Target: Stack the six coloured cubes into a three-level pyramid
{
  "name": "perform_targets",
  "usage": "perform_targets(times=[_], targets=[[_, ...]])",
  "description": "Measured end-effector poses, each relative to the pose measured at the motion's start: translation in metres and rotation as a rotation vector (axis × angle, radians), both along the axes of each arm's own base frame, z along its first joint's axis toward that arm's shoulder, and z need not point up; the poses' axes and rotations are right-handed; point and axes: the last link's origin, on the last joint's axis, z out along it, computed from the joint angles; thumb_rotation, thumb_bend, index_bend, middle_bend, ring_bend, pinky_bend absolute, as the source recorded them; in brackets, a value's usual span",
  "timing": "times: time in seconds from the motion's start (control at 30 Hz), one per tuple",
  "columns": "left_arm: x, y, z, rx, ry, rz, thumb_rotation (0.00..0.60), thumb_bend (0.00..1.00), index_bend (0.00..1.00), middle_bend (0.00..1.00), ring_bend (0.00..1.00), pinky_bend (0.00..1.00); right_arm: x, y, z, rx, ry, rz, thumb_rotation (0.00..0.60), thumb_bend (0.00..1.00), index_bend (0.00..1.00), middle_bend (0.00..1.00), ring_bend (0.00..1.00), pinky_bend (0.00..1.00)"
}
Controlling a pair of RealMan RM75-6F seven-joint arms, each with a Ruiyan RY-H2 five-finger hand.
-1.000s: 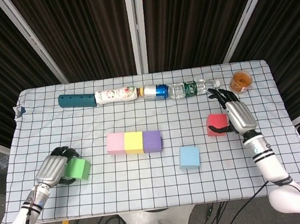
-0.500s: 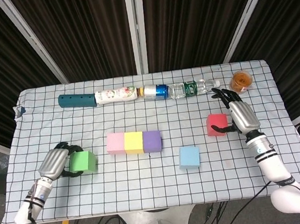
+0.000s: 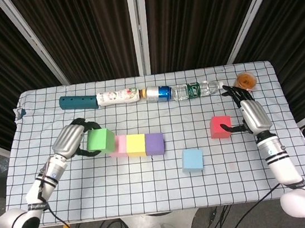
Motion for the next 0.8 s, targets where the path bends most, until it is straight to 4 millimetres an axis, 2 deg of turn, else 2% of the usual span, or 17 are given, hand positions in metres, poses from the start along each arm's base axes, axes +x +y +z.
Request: perform_targets(times=[0.2, 0.5, 0.57, 0.67, 0.8], targets=[[0.028, 0.011, -0.02, -0.052, 0.059, -0.042, 0.6, 0.2, 0.45, 0.47, 0.34, 0.18, -0.004, 0.002, 0.002, -0.001, -0.004, -0.009, 0.6, 0.11, 0.03, 0.19, 0.01, 0.01], [0.039, 0.02, -0.04, -0.045, 0.14, -0.045, 0.6, 0.17, 0.4, 0.43, 0.33, 0.18, -0.011, 0.003, 0.004, -0.002, -0.016, -0.019, 0.6, 0.11, 0.03, 0.18, 0.01, 0.01], [0.039, 0.021, -0.042, -0.047, 0.147, -0.036, 0.6, 0.15, 0.34, 0.38, 0.28, 0.18, -0.012, 0.003, 0.005, -0.003, -0.018, -0.021, 0.6, 0.11, 0.03, 0.18, 0.01, 0.01], [0.041, 0.021, -0.044, -0.062, 0.153, -0.035, 0.6, 0.11, 0.24, 0.22, 0.16, 0.18, -0.013, 0.003, 0.006, -0.005, -0.025, -0.022, 0.6, 0.11, 0.03, 0.18, 0.01, 0.01], [0.042, 0.02, -0.045, -0.071, 0.159, -0.042, 0.6, 0.1, 0.17, 0.12, 0.06, 0.17, -0.015, 0.004, 0.007, -0.011, -0.026, -0.023, 0.6, 0.11, 0.03, 0.19, 0.01, 0.01]])
